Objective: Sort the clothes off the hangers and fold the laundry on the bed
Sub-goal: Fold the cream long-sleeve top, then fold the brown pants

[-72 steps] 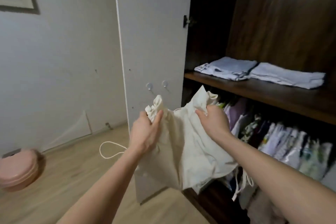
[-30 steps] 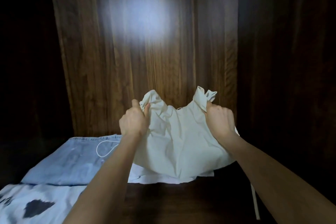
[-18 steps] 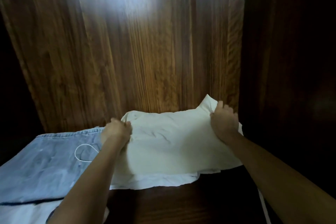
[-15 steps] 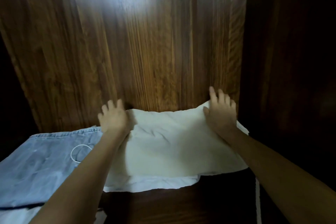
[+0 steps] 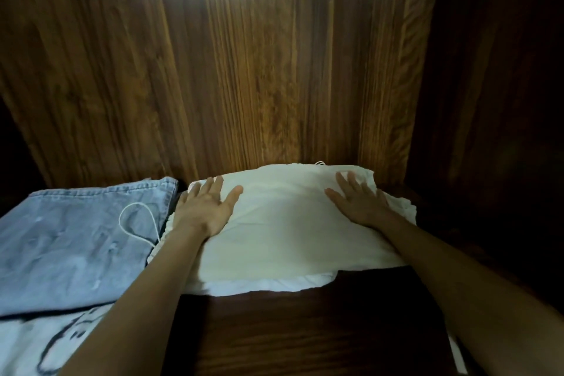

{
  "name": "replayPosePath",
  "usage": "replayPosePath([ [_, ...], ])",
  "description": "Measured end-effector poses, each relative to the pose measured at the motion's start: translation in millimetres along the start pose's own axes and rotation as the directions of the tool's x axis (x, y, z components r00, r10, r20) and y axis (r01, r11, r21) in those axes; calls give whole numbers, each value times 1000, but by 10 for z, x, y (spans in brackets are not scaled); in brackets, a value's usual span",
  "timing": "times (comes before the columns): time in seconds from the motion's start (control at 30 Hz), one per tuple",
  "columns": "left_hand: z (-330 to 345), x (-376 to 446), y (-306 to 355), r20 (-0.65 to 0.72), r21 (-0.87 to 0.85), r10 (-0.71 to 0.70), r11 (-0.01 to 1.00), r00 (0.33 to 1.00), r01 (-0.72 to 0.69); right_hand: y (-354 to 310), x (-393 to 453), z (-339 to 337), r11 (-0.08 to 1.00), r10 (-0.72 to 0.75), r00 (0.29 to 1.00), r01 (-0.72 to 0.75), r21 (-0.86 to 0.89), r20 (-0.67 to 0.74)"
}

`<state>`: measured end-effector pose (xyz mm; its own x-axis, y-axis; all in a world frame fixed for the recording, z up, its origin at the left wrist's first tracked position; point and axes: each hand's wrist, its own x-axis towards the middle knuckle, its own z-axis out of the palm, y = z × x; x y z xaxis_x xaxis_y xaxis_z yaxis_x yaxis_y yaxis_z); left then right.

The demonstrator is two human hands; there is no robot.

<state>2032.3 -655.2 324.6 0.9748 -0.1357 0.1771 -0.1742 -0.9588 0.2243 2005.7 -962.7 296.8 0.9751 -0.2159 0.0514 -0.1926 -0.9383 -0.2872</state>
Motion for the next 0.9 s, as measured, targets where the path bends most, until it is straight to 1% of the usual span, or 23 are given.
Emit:
replayPosePath([
  [0.07,-46,-7,7,27,8,-14,1000,1000,14,12,-21,-64,1000,16,998,-16,7,66],
  [0.1,-89,-8,31,32,25,-17,1000,999,16,10,-64,-117,999,26,995,-30,38,95],
  [0.13,-151,-19,78,16,29,-11,1000,1000,11,1,-144,-178,996,28,993,-37,75,113],
  [0.2,-292,-111,236,-90,-41,34,998,995,-38,-44,-414,-302,993,18,995,-29,113,95],
  [0.27,-415,-307,485,-200,-177,125,971,972,-162,-78,-735,-396,993,22,999,-26,116,35],
  [0.3,-463,-430,628,-212,-217,185,949,960,-231,-92,-914,-442,992,42,999,-42,117,2],
  [0.37,-509,-677,906,-165,-232,331,902,929,-363,-111,-1320,-537,989,102,992,-93,119,-68],
  [0.43,-495,-920,1162,-126,-266,466,834,876,-483,-94,-1784,-627,983,148,976,-127,133,-161],
  [0.53,-455,-1367,1509,-79,-317,646,706,759,-634,-53,-2641,-712,967,239,919,-195,163,-314],
  [0.63,-422,-2000,1858,-48,-367,802,540,595,-758,-38,-3634,-707,917,398,827,-345,200,-398],
  [0.73,-410,-2790,2187,-40,-410,901,379,431,-830,37,-4692,-628,854,514,734,-487,184,-444],
  [0.8,-402,-3392,2365,-54,-427,947,266,318,-864,77,-5419,-554,791,601,650,-566,232,-464],
  [0.9,-432,-4347,2550,-109,-439,983,87,149,-894,79,-6474,-501,691,693,505,-670,273,-515],
])
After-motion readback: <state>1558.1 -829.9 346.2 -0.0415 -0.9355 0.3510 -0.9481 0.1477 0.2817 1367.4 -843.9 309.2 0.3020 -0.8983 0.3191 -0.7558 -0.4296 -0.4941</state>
